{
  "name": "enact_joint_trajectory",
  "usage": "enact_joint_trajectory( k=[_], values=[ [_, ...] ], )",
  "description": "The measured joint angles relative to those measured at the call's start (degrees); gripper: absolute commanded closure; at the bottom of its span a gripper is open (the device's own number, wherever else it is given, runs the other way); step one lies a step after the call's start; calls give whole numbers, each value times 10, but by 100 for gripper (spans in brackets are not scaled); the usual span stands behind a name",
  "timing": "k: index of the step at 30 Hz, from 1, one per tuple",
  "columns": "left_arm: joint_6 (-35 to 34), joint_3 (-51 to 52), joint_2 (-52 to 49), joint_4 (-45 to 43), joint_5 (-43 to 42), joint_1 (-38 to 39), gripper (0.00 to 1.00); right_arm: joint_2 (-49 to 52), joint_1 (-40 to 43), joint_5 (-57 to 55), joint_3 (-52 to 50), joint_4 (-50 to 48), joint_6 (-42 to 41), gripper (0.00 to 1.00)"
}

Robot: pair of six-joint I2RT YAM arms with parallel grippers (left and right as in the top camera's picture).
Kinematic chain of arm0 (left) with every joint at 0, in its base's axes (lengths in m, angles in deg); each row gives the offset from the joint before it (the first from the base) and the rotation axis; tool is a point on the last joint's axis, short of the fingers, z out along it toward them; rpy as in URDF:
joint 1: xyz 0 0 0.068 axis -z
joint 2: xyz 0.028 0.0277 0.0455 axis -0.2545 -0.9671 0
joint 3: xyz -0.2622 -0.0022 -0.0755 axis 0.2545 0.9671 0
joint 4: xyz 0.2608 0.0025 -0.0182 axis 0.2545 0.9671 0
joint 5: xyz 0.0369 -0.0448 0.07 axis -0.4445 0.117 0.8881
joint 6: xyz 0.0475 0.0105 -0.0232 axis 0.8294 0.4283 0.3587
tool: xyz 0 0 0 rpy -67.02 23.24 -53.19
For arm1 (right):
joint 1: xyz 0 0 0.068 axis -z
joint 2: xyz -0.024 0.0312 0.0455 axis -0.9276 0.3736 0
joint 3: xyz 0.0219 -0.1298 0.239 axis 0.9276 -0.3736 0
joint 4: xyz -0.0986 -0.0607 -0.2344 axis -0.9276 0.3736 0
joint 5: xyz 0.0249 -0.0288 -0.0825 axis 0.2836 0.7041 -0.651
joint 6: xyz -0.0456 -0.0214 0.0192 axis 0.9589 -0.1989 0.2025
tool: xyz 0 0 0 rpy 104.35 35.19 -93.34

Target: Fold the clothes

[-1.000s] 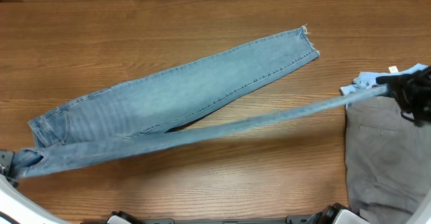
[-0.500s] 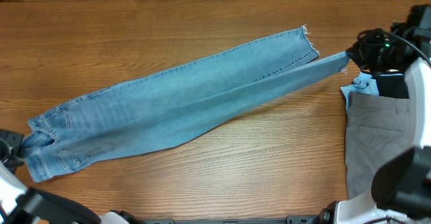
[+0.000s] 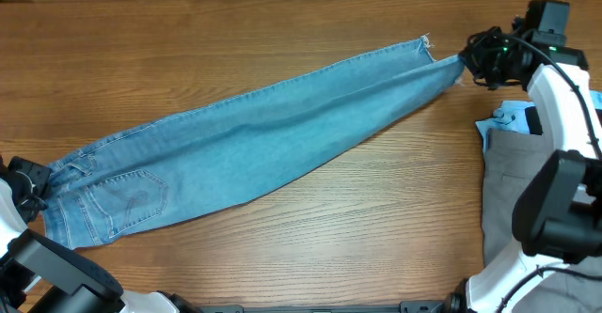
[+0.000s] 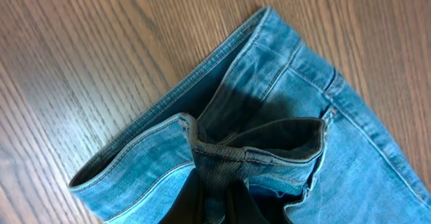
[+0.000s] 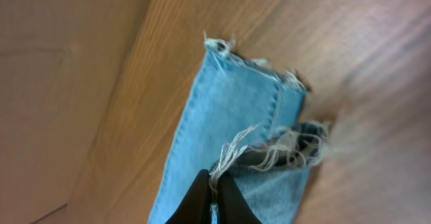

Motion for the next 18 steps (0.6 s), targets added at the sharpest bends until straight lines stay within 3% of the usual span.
enact_joint_trajectory(
  k=[18],
  values=[
    [0, 0, 0, -38, -59, 1, 96, 66, -11, 17, 0, -173, -34, 96]
  ],
)
